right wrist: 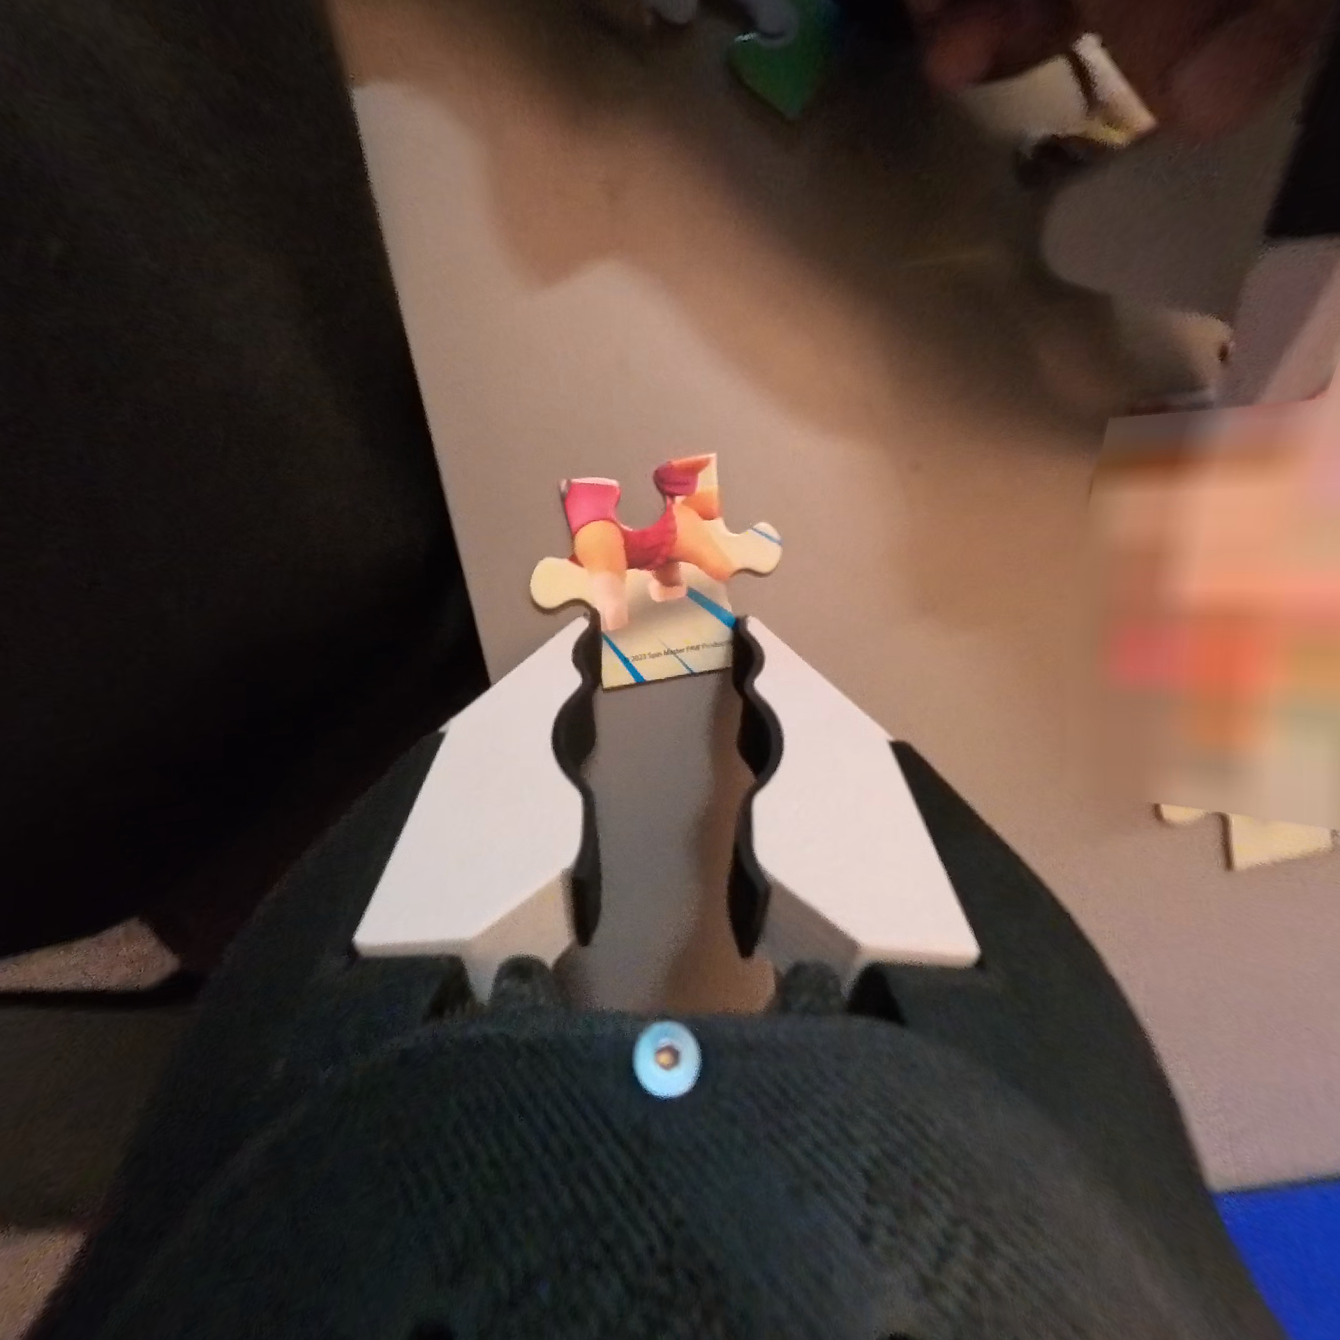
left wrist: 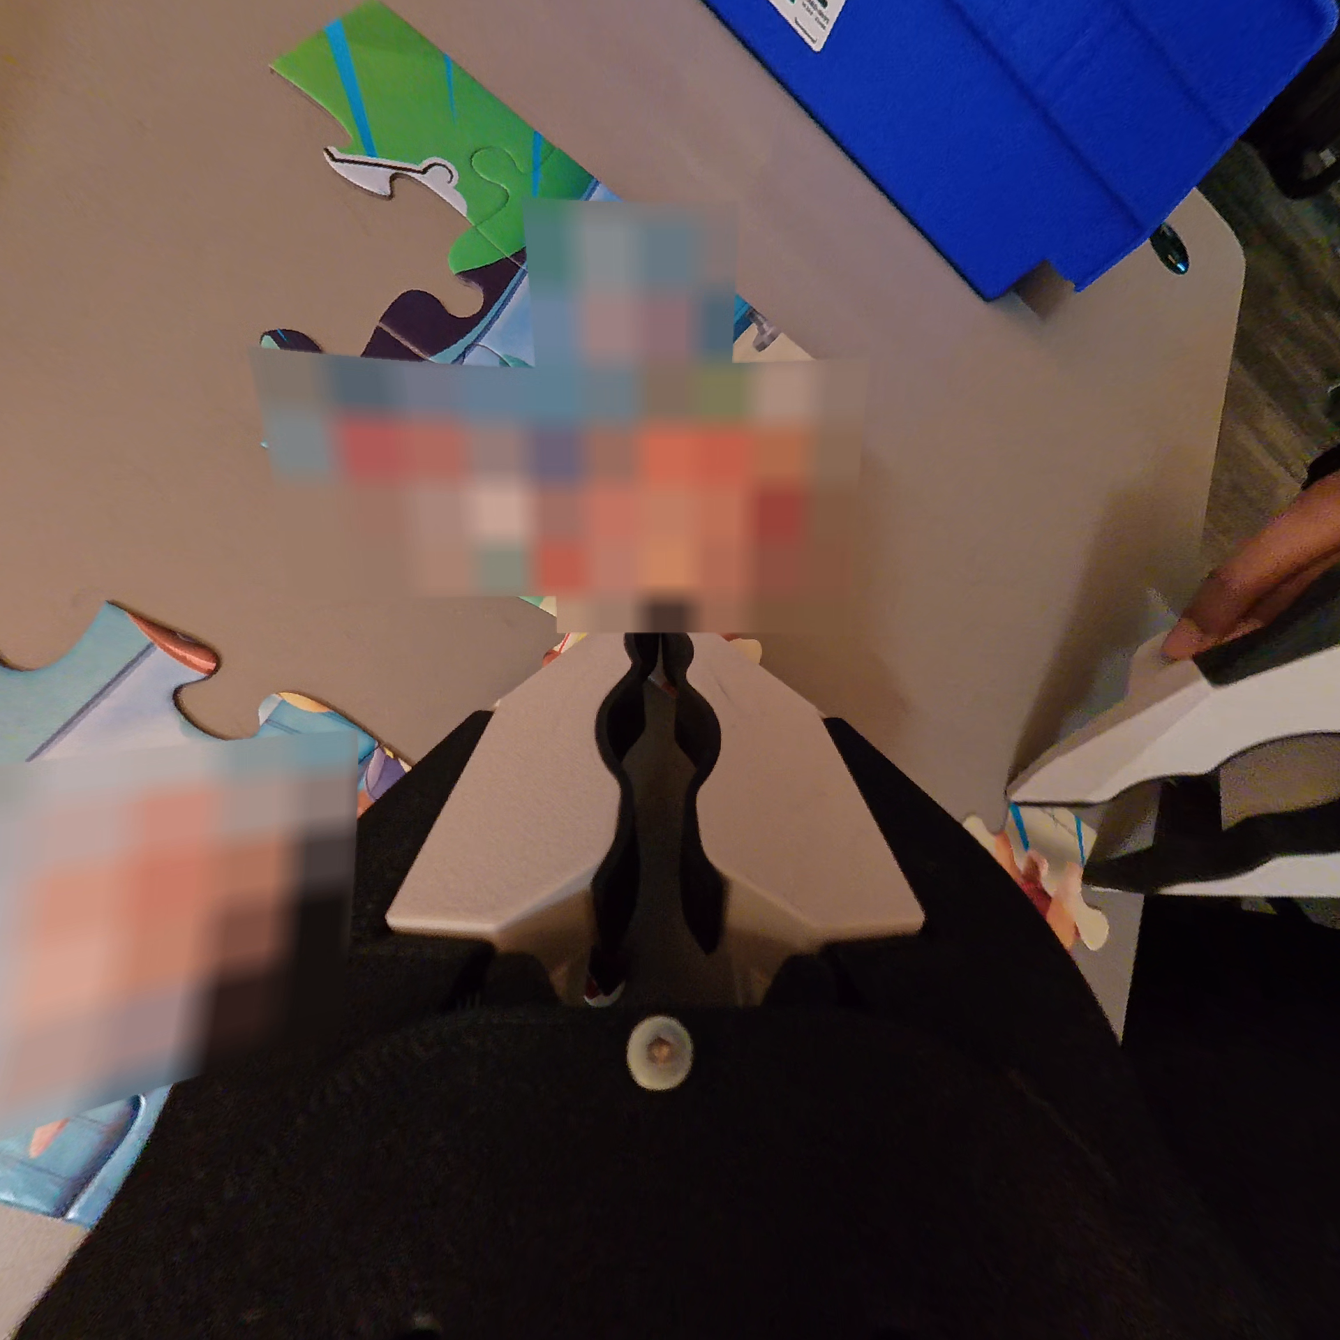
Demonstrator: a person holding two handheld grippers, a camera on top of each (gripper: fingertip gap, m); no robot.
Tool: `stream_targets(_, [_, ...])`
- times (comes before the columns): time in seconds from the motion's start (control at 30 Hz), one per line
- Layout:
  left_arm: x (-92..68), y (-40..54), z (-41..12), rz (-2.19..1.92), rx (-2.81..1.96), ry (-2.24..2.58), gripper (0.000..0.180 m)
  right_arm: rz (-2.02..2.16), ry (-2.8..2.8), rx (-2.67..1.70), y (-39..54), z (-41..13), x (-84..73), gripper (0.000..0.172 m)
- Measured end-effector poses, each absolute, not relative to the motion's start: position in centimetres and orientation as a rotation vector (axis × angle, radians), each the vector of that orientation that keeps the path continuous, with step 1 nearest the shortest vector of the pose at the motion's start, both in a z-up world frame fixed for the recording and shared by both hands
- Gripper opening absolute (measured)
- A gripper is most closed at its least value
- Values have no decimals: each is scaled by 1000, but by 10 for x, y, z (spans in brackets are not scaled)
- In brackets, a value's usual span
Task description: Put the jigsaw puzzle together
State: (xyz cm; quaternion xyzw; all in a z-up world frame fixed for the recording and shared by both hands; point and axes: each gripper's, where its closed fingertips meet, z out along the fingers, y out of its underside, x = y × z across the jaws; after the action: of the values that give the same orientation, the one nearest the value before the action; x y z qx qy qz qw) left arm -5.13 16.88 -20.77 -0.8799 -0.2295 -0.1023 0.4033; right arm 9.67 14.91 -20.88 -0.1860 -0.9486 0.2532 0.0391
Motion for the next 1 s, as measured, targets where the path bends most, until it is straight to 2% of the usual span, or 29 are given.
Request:
stream_targets(0.03, [-51, 169, -208, -262, -2221, -581, 0, 799, -2873, -627, 152, -208, 95, 35])
stream_targets(0.07, [-51, 169, -208, -264, -2221, -582, 0, 833, -2836, -671, 155, -205, 93, 21])
stream_targets(0.1, [-51, 169, -208, -264, -2221, -582, 0, 887, -2787, -697, 156, -200, 91, 0])
stream_targets(0.23, [-51, 169, -208, -262, -2222, -581, 0, 929, -2611, -947, 174, -195, 72, 20])
stream_targets(0.37, [-51, 169, -208, -269, -2219, -584, 0, 912, -2537, -910, 178, -188, 58, 37])
stream_targets(0.5, [-51, 169, -208, -255, -2224, -579, 0, 746, -2539, -913, 194, -192, 31, 44])
stream_targets(0.63, [-51, 169, -208, -255, -2224, -577, 0, 792, -2620, -1106, 191, -207, 31, 52])
stream_targets(0.77, [-51, 169, -208, -268, -2220, -582, 0, 951, -2642, -1260, 165, -202, 53, 45])
stream_targets(0.87, [-51, 169, -208, -249, -2226, -576, 0, 1117, -2725, -1225, 126, -198, 78, 47])
stream_targets(1.0, [-51, 169, -208, -235, -2233, -569, 0, 1104, -2567, -1178, 142, -186, 51, 43])
